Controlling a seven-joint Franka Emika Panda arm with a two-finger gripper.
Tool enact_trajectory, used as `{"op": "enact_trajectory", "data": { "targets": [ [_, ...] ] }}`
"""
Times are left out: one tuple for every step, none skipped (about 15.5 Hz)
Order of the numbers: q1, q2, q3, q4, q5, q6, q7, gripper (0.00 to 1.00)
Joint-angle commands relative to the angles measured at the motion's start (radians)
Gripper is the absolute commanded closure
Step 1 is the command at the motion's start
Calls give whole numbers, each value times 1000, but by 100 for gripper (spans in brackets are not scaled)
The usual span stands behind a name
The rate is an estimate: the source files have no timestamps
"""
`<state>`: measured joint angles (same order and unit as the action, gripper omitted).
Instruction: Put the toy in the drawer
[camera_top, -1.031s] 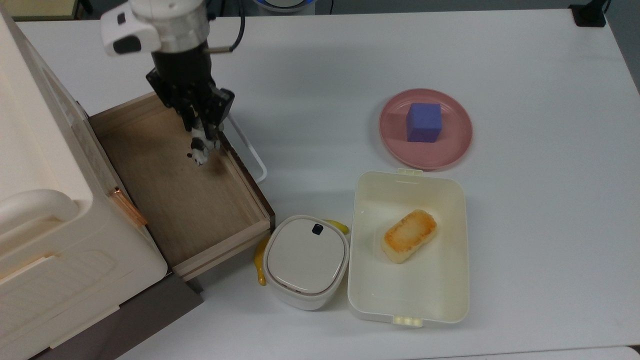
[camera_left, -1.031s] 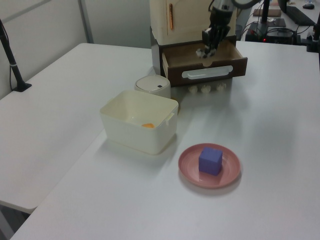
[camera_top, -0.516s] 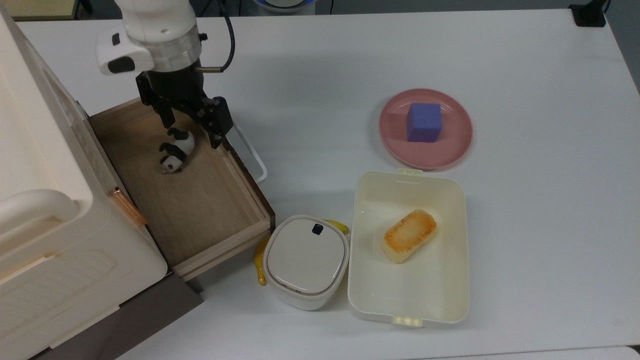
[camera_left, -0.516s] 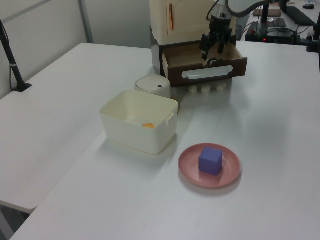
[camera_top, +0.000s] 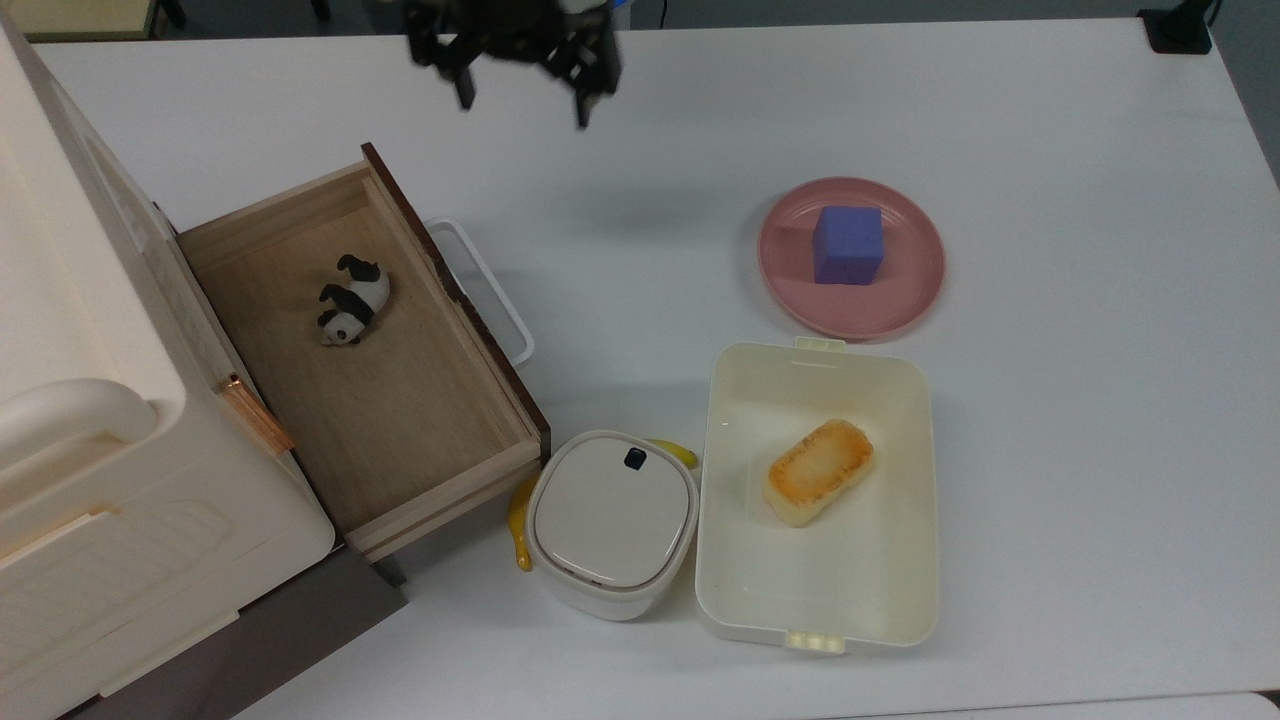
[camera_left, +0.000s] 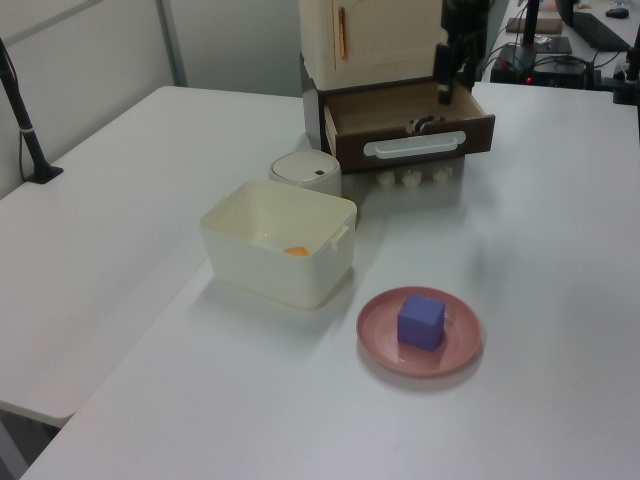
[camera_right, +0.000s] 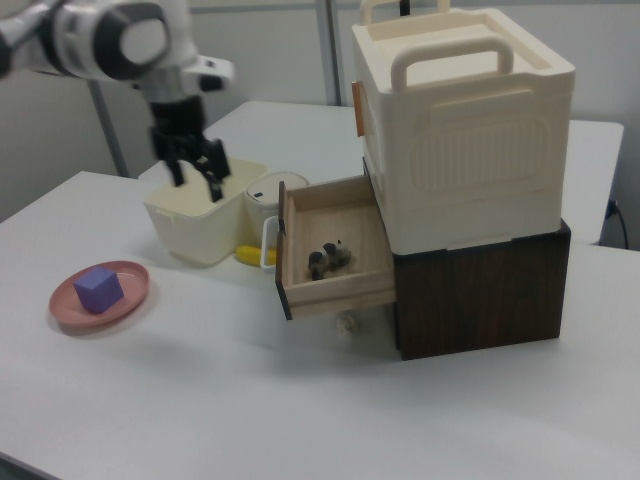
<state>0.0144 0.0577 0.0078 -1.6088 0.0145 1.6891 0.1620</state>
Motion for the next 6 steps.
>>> {"op": "enact_trajectory", "data": {
  "targets": [
    [-1,-62,8,-29,-4,-54,-159,0],
    [-2,-59,6,-31,-2,-54,-156,0],
    [-4,-52,7,-39,-7,-45,-156,0],
    [-5,-42,6,-39,-7,-43,-154,0],
    [-5,-26,6,-39,-7,-43,-153,0],
    [-4,-25,6,-39,-10,-42,-141,0]
  ]
}}
